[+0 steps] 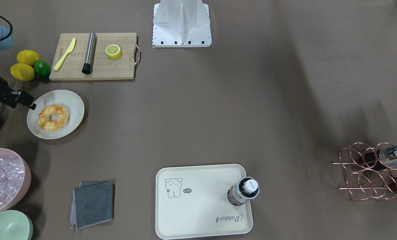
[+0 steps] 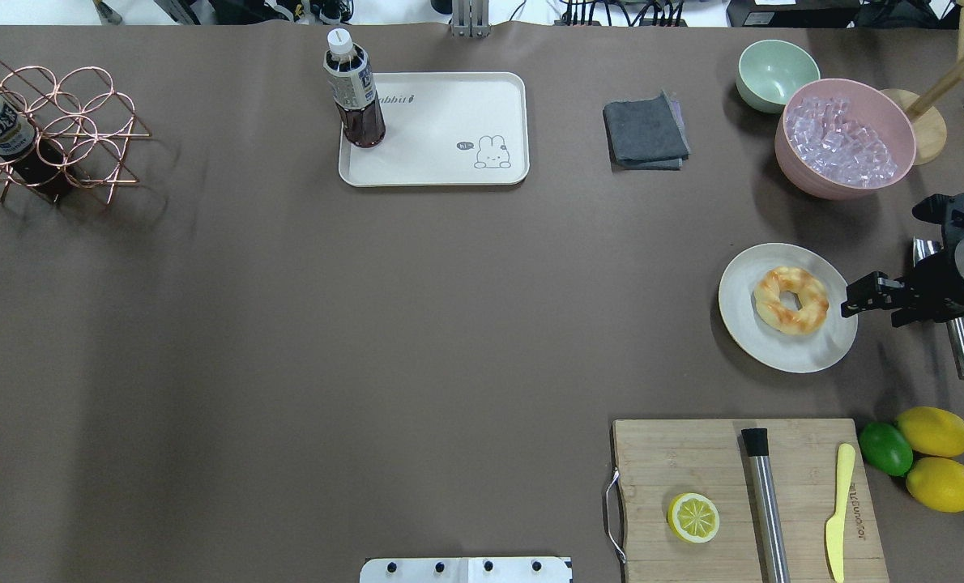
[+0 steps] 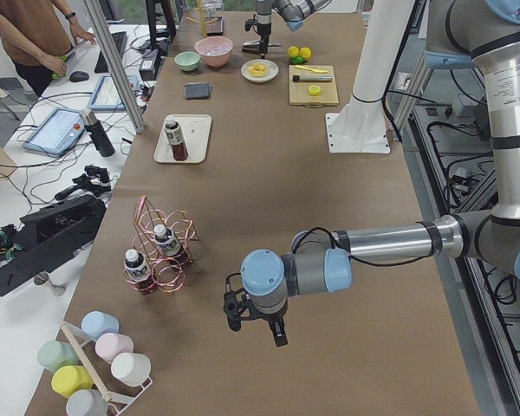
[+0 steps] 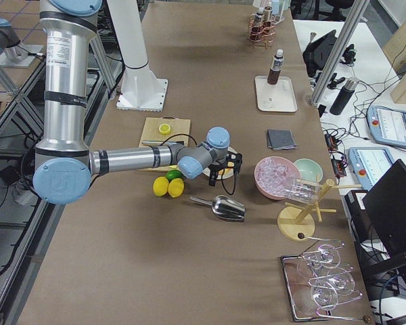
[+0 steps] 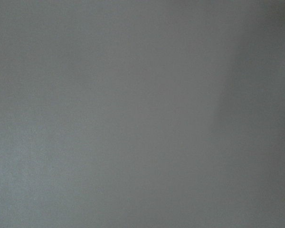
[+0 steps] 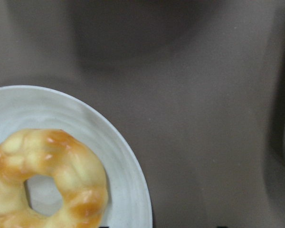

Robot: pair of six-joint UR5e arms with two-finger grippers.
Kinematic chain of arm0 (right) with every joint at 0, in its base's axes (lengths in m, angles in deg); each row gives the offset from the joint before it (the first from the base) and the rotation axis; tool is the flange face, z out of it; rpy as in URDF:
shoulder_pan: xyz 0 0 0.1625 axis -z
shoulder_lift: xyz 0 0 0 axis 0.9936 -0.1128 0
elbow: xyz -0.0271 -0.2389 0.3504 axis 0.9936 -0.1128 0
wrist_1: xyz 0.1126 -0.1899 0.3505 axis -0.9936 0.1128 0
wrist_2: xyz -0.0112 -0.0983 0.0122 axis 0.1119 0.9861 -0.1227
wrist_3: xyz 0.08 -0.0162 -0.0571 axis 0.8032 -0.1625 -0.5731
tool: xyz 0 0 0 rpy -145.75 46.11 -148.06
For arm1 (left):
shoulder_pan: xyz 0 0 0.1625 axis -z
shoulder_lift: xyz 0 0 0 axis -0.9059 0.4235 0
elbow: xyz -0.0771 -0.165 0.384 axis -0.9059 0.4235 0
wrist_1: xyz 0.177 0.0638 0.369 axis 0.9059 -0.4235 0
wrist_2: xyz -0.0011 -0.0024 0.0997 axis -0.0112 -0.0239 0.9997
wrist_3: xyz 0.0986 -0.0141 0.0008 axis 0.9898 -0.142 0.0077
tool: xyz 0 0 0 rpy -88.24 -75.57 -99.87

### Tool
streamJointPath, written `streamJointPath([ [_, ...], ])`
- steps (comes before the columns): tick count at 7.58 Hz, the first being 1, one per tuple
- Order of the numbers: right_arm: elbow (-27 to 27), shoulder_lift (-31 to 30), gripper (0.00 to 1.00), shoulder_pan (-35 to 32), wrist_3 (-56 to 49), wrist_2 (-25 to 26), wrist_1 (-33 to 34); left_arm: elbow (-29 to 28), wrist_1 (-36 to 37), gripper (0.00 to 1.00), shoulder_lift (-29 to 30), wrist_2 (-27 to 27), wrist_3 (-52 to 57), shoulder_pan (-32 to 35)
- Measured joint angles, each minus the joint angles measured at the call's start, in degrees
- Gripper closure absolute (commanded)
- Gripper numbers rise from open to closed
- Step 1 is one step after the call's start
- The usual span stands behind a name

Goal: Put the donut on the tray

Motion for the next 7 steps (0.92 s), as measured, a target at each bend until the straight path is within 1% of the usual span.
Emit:
streamJointPath([
  [1,-0.24,-0.17,0.26,1.09,1.25,1.37,-0.53,0.03,-0.01,0.02,-0.04,0.0,0.0,0.01],
  [2,-0.4,-0.2,0.33,1.79,1.94,2.16,-0.74,0.07,-0.01,0.02,-0.1,0.0,0.0,0.03],
  [3,-0.5,-0.15,0.43,2.17,2.24,2.65,-0.82,0.11,-0.02,0.02,-0.12,0.0,0.0,0.06],
  [5,-0.83,-0.08,0.53,2.61,2.61,3.0,-0.85,0.15,-0.09,0.02,-0.15,0.0,0.07,0.06],
  [6,-0.93,0.07,0.56,2.84,3.38,3.05,-0.89,0.15,-0.1,0.02,-0.15,0.0,0.08,0.06],
  [7,-0.99,0.24,0.79,3.04,3.97,3.16,-0.88,0.15,-0.1,0.02,-0.15,0.0,0.09,0.06],
])
